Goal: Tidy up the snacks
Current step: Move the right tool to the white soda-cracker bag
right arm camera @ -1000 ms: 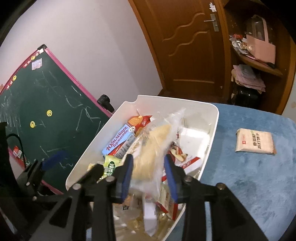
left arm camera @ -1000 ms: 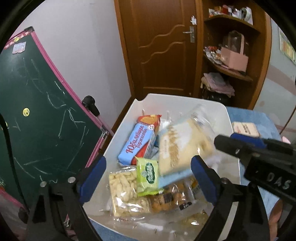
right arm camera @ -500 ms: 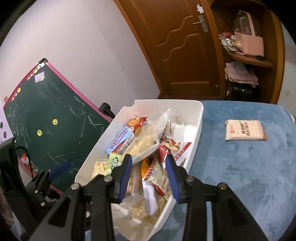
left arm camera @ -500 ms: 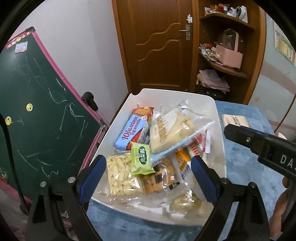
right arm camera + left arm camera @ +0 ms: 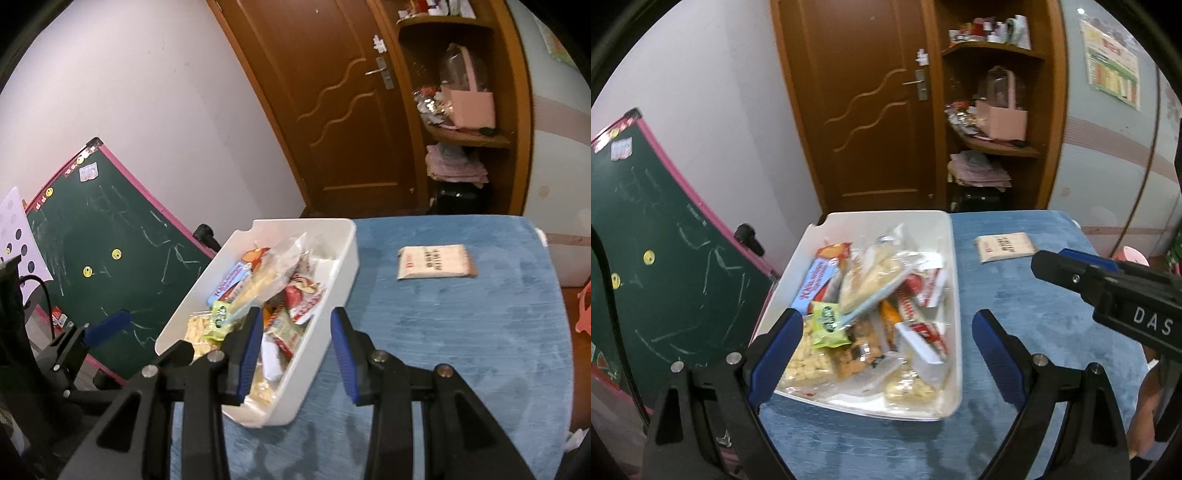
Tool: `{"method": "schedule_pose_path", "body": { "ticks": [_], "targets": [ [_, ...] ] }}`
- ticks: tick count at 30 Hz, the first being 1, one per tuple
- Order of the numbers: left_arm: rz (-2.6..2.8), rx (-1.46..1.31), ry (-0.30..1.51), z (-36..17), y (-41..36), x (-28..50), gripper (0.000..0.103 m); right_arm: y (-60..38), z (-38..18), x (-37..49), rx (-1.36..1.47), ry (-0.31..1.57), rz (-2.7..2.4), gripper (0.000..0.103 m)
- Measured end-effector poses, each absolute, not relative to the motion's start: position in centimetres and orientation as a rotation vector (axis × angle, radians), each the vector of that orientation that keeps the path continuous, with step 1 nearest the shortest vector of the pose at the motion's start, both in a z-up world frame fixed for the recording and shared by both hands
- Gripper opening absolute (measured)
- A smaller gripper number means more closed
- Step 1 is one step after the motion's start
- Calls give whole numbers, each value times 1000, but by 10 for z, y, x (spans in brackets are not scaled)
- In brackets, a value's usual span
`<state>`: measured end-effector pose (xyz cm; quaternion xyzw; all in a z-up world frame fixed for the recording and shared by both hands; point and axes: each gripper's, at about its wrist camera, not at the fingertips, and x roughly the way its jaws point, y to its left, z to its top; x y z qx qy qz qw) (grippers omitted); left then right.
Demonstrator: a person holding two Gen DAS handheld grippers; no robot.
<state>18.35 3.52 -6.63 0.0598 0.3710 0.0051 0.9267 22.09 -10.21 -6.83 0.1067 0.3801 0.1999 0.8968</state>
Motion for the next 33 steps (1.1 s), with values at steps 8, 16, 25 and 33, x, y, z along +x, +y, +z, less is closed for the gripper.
{"method": "schedule_pose_path", "body": {
  "ticks": [8, 16, 25, 33],
  "targets": [
    [-57, 127, 737, -45, 2, 194, 92, -148, -50, 233, 132, 764, 345, 53],
    [-49, -11, 773, -31, 2, 251, 92, -175, -42, 302, -132, 770, 360, 56],
    [43, -57, 837, -54, 5, 311, 92, -170, -99, 382, -384, 889, 545, 56],
    [59, -60, 936, -104, 14, 345, 92, -139, -181, 427, -584, 1011, 676, 56]
  ]
}}
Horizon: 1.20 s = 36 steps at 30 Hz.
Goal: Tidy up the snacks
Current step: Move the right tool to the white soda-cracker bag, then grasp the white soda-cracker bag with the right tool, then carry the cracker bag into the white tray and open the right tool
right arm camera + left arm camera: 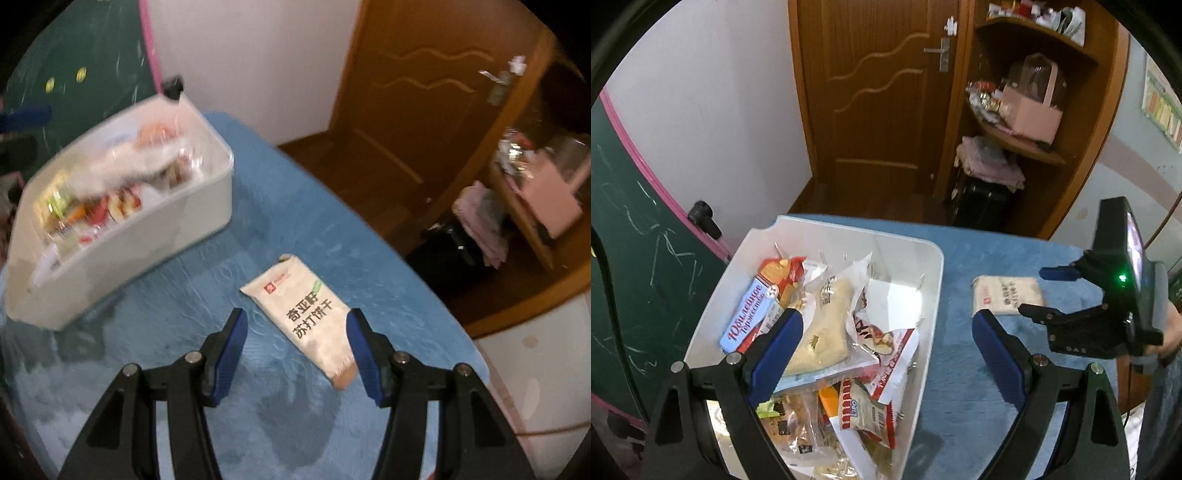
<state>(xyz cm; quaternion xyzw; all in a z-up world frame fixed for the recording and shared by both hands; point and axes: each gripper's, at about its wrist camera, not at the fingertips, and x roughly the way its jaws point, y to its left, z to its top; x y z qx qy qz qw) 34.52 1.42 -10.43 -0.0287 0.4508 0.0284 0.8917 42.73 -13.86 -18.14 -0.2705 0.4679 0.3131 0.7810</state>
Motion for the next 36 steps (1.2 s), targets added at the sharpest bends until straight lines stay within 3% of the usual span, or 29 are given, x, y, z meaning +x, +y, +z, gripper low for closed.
{"method": "schedule_pose_path", "body": {
  "ticks": [8, 18, 28, 36],
  "targets": [
    [44, -94, 981, -130, 29, 366, 92, -127, -226, 452, -674, 1072, 755, 56],
    [-7, -91, 975, -139, 26, 373, 92, -119, -241, 467, -726, 1112, 806, 78],
    [-12, -129, 993, -140, 37, 364, 92, -130, -236, 471, -623, 1176, 769, 75],
    [15, -140, 950, -116, 59, 332, 92, -134, -198, 410, -545, 1085, 745, 74]
  ]
}}
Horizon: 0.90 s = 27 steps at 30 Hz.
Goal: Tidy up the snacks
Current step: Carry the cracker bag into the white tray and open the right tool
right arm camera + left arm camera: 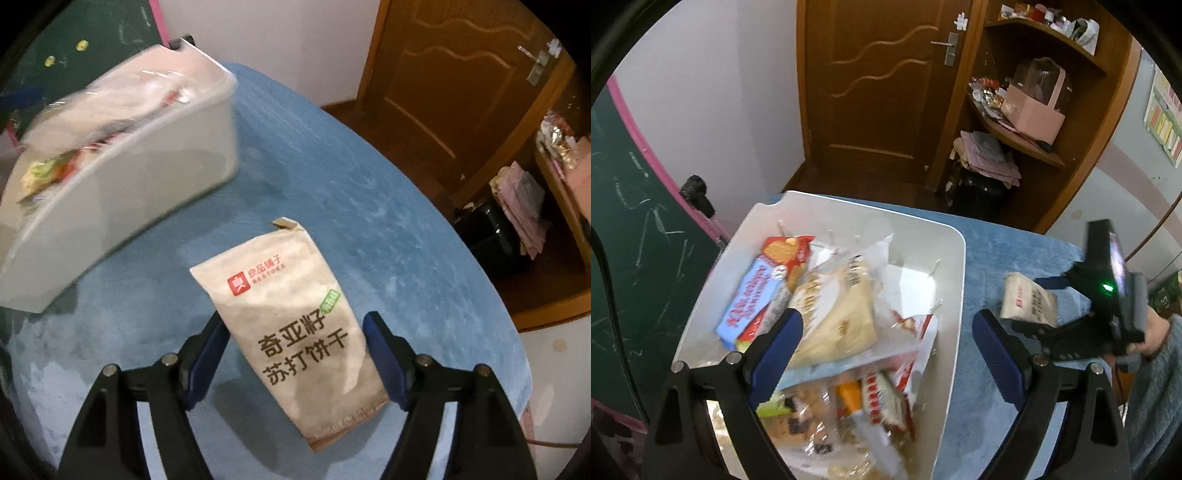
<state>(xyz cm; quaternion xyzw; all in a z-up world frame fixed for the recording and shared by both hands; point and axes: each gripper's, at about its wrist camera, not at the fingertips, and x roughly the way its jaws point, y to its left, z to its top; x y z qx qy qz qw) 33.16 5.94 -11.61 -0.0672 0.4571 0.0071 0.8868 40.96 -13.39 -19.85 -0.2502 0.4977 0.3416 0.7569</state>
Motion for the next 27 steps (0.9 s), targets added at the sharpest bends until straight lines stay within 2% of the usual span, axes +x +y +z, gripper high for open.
{"method": "schedule_pose_path", "body": {
  "ticks": [9, 14, 18, 23, 24, 27],
  "targets": [
    [132, -63, 882, -85, 99, 271, 92, -86, -77, 316, -446, 831, 842, 74],
    [174, -65, 857, -71, 127, 235, 92, -32, -31, 293, -387, 734, 862, 75],
    [178, -100, 855, -66, 146, 217, 92, 11, -28, 294, -409, 724, 801, 76],
    [165, -121, 854, -63, 154, 202, 92, 47, -50, 300, -408, 842, 780, 77],
    [159, -130, 859, -63, 155, 199, 92, 50, -52, 297, -401, 832, 780, 80],
    [151, -146, 865, -63, 157, 193, 92, 50, -55, 291, -365, 824, 758, 97]
  ]
}}
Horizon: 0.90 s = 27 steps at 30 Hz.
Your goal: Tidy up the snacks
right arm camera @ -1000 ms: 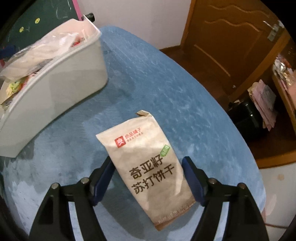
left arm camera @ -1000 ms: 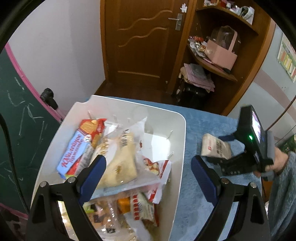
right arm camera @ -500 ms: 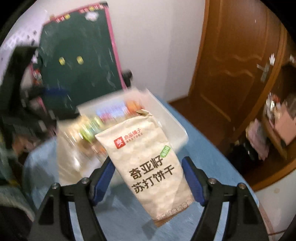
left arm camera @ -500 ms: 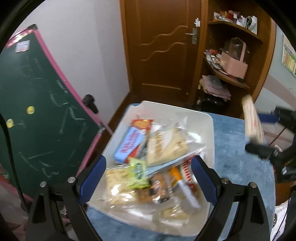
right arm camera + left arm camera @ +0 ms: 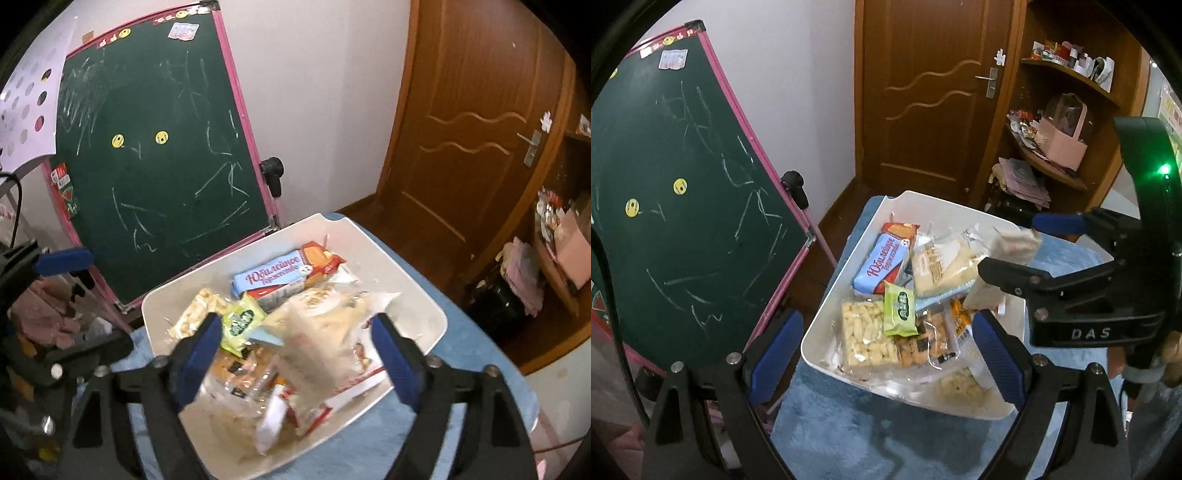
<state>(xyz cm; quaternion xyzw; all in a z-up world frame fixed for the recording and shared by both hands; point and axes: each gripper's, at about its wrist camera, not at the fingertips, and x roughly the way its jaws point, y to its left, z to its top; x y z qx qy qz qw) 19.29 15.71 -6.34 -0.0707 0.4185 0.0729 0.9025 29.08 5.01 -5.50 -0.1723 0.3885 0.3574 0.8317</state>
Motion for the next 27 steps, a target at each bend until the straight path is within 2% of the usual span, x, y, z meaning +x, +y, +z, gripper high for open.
{"method": "schedule_pose_path", "body": {
  "ticks": [11, 20, 27],
  "targets": [
    [105, -153, 861, -49, 143, 168, 92, 10, -25, 253, -230, 753, 650, 97],
    [56, -105, 792, -16, 114, 122, 92, -37, 11, 186, -158, 670, 484, 97],
    [16, -60, 774, -4, 89, 89, 92, -75, 14, 142, -101, 687, 443, 97]
  ]
}}
